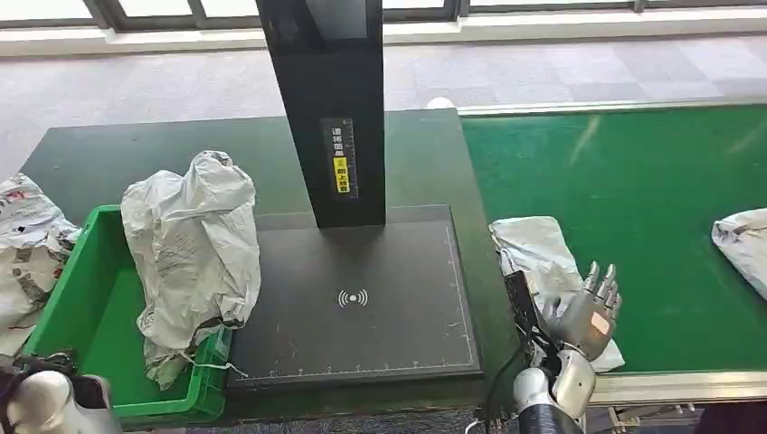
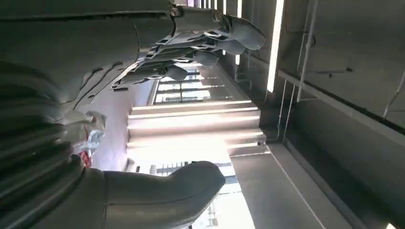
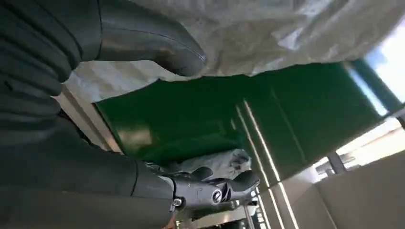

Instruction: Moved the parcel from conveyor to table for the left to box.

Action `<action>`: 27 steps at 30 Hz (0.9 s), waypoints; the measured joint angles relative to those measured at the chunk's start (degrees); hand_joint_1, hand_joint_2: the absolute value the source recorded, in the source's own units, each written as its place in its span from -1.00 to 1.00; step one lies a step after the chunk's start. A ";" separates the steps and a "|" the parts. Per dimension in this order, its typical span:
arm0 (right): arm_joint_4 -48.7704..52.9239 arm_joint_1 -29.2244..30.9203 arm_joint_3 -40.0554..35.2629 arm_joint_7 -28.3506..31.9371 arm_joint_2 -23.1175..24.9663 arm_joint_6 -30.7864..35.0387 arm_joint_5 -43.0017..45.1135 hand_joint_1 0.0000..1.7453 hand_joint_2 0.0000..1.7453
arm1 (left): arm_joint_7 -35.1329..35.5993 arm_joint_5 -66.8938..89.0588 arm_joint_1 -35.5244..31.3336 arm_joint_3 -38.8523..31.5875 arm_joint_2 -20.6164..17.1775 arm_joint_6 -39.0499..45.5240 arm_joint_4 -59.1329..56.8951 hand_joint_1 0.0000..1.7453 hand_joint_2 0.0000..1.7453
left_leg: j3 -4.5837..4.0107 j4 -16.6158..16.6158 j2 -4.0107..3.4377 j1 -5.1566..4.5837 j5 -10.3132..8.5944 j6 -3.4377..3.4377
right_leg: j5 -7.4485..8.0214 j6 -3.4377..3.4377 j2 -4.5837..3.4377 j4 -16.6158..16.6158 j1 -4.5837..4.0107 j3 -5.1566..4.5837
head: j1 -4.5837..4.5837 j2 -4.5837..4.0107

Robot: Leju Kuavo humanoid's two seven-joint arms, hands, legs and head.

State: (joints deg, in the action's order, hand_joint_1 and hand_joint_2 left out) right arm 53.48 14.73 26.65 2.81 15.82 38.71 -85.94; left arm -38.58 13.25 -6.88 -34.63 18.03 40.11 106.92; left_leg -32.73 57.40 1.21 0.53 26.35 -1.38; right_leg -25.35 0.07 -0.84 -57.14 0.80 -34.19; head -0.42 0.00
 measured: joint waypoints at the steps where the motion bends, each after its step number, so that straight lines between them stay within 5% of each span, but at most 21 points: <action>1: -1.68 0.55 1.06 -1.81 -0.52 -0.06 -0.35 -1.00 1.00 | -0.13 -1.35 0.09 1.20 0.00 0.00 0.19 -1.00 1.00 | -0.04 0.00 0.13 0.00 -0.01 0.02 | -0.01 0.01 0.10 0.00 0.00 0.05 | 0.02 0.00; 11: -15.37 3.57 3.45 -8.49 -3.65 -6.03 -0.98 -1.00 1.00 | -0.35 -7.46 5.82 19.35 -1.03 -1.64 1.92 -1.00 1.00 | 0.02 0.00 0.02 0.00 0.03 0.02 | 0.00 0.02 0.02 0.01 0.01 0.06 | 0.02 0.00; 20: -22.90 7.07 4.13 -8.27 -5.05 -11.71 -2.09 -1.00 1.00 | -0.35 -7.57 7.16 25.14 -1.14 -5.11 0.90 -1.00 1.00 | 0.46 -0.01 -0.42 0.14 0.37 0.07 | -0.13 0.00 -0.34 0.24 -0.19 0.86 | 0.02 0.00; 21: -23.27 7.28 4.15 -8.27 -5.18 -11.93 -2.07 1.00 1.00 | -0.35 -7.46 7.16 25.43 -1.14 -5.11 0.85 -1.00 1.00 | 0.56 -0.01 -0.45 0.14 0.47 0.05 | -0.45 -0.09 -0.39 0.28 -0.18 1.01 | 0.02 0.00; 27: -24.41 7.65 4.17 -6.42 -5.37 -12.89 -1.29 1.00 1.00 | -0.35 -7.00 7.17 26.02 -1.18 -5.11 0.70 -1.00 1.00 | 0.91 0.00 -0.51 0.14 0.46 0.19 | -0.15 0.16 -0.43 0.35 -0.18 1.45 | 0.02 0.00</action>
State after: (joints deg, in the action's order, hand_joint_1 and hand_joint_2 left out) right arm 29.07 22.38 30.82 -3.61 10.45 25.81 -87.23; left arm -38.93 6.25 0.29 -8.61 16.85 34.99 107.62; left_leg -31.82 57.39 0.71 0.67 26.82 -1.19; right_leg -25.50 0.23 -1.26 -56.79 0.62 -32.74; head -0.39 0.00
